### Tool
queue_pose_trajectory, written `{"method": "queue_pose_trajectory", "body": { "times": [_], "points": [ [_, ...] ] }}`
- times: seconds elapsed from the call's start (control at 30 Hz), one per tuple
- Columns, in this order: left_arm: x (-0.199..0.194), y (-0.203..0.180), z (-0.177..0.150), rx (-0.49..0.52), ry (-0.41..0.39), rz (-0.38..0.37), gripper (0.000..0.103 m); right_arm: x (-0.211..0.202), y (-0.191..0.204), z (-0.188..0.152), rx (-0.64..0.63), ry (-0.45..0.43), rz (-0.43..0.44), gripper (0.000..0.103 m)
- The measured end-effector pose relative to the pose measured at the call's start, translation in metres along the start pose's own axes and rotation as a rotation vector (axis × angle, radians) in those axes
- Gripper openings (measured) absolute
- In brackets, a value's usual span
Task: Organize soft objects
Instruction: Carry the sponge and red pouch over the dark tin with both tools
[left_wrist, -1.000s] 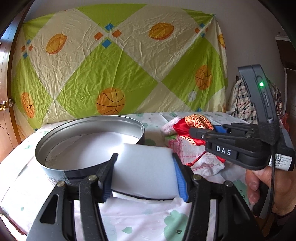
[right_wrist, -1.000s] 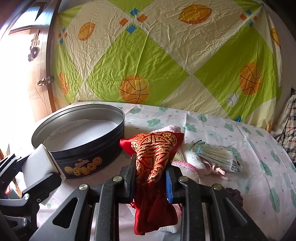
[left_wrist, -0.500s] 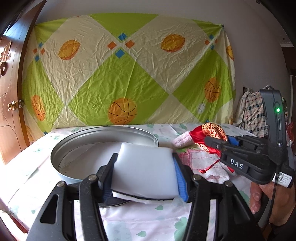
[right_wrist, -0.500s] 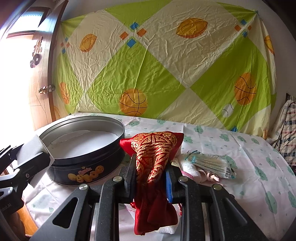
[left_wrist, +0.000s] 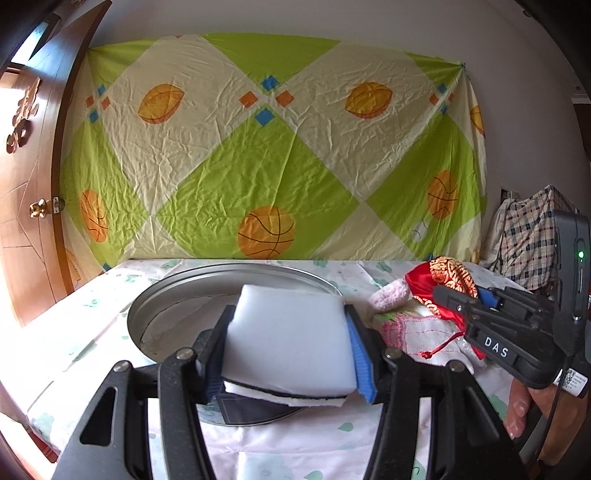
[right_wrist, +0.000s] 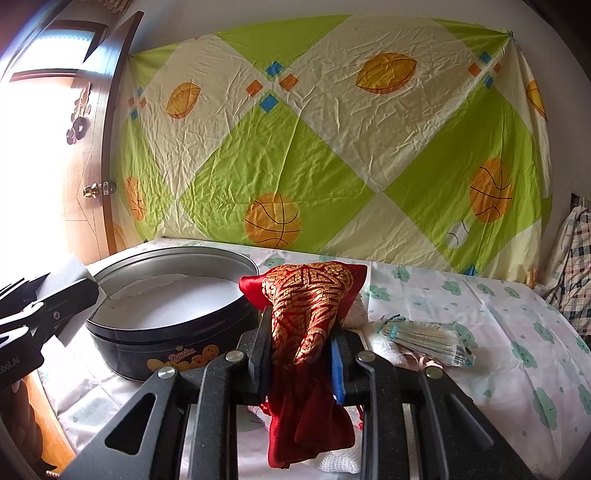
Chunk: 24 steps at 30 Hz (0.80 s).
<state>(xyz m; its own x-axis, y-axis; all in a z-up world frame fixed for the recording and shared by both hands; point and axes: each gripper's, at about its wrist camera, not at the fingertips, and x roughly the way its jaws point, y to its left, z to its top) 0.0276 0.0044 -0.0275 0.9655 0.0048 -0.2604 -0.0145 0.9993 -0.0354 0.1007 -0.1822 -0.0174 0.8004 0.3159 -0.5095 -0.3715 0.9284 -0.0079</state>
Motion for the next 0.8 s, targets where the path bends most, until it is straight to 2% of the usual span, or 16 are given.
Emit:
{"method": "queue_pose_trajectory", "body": {
  "times": [0.8],
  "points": [
    [0.001, 0.027, 0.000, -0.052, -0.003, 0.027, 0.056, -0.007, 0.013, 0.002, -0.007, -0.076, 0.045, 0.027]
  ]
}}
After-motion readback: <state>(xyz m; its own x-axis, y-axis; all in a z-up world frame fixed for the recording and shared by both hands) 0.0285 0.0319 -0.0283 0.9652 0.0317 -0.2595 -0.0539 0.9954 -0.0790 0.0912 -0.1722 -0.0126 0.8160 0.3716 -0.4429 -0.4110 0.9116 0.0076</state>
